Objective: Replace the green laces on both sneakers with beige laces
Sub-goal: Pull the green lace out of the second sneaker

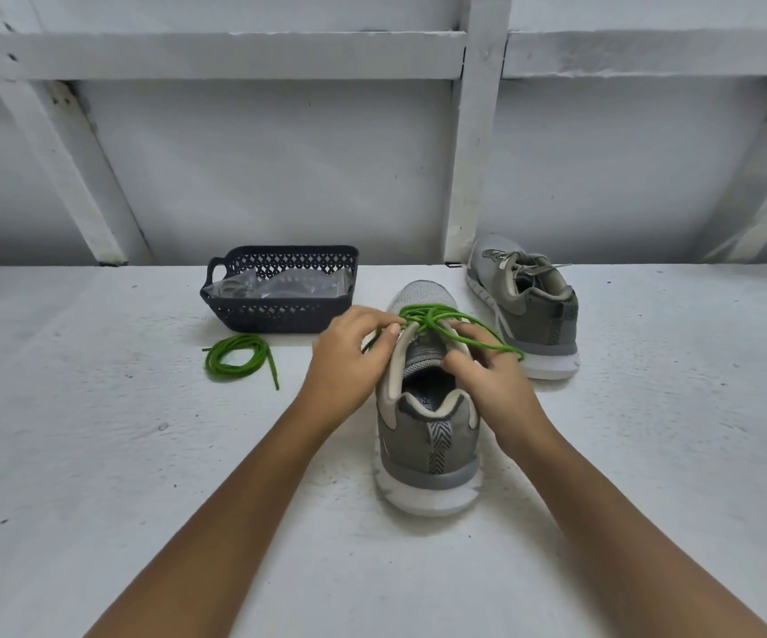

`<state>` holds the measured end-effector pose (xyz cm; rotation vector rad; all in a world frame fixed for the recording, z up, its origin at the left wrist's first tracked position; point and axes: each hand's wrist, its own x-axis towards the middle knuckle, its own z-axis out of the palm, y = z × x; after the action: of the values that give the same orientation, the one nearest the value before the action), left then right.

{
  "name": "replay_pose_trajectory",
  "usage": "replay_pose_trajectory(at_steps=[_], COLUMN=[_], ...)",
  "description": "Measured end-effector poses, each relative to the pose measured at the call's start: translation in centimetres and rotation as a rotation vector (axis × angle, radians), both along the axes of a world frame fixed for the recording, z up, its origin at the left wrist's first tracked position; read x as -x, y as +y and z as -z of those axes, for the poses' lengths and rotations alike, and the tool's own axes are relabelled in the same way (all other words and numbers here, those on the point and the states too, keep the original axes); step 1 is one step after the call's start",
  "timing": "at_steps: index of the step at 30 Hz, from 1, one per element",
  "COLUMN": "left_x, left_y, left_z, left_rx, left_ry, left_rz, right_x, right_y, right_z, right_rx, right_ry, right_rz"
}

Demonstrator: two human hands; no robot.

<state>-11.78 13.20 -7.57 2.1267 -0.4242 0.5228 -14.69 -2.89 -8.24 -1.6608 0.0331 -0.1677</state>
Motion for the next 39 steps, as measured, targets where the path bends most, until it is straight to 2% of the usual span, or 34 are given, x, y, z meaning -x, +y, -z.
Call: replay_pose_trajectory(at_steps=[1, 4, 9, 11, 13, 15, 17, 20, 23, 27, 29, 34, 39], left_x=[0.0, 0.0, -0.7, -0.8, -0.4, -0.2, -0.2, 0.1, -0.2, -0.7, -0.4, 0.2, -0.3], left_y=[-0.1, -0.1, 1.4, 1.9, 1.6, 0.9, 0.3, 0.0, 0.4, 1.6, 1.5, 0.2, -0.2], left_z=[0.1, -0.5, -1.5, -1.5, -1.3, -0.8, -0.2, -0.3, -0.9, -1.4, -1.4, -0.7, -0.2], left_rx=[0.057, 0.064, 0.371, 0.386, 0.266, 0.057, -0.028, 0.069, 0.109, 0.284, 0.258, 0.078, 0.159], left_ry=[0.054, 0.070, 0.114, 0.057, -0.047, -0.119, -0.083, 0.096, 0.103, 0.129, 0.134, 0.102, 0.182], left_rz=[0.026, -0.070, -0.437, -0.478, -0.395, -0.230, -0.052, 0.039, -0.074, -0.281, -0.240, 0.023, 0.023], right_x=[0.0, 0.1, 0.1, 0.0, 0.0, 0.0, 0.0, 0.0, 0.0, 0.0, 0.0, 0.1, 0.1], right_y=[0.0, -0.1, -0.1, -0.2, -0.1, -0.1, -0.1, -0.2, -0.2, -0.4, -0.4, 0.0, 0.0], right_z=[0.0, -0.1, -0.1, -0.1, 0.0, 0.0, 0.0, 0.1, 0.0, 0.2, 0.2, -0.2, -0.2], right_rx=[-0.003, -0.006, 0.001, -0.003, -0.004, -0.008, -0.010, 0.010, 0.021, 0.015, 0.020, 0.013, 0.012], right_ry=[-0.005, -0.017, 0.002, 0.004, 0.000, -0.005, -0.012, -0.007, 0.009, 0.006, 0.004, -0.004, -0.003], right_rz=[-0.009, -0.016, -0.020, -0.014, -0.010, -0.014, -0.016, -0.028, -0.026, -0.039, -0.035, -0.032, -0.026])
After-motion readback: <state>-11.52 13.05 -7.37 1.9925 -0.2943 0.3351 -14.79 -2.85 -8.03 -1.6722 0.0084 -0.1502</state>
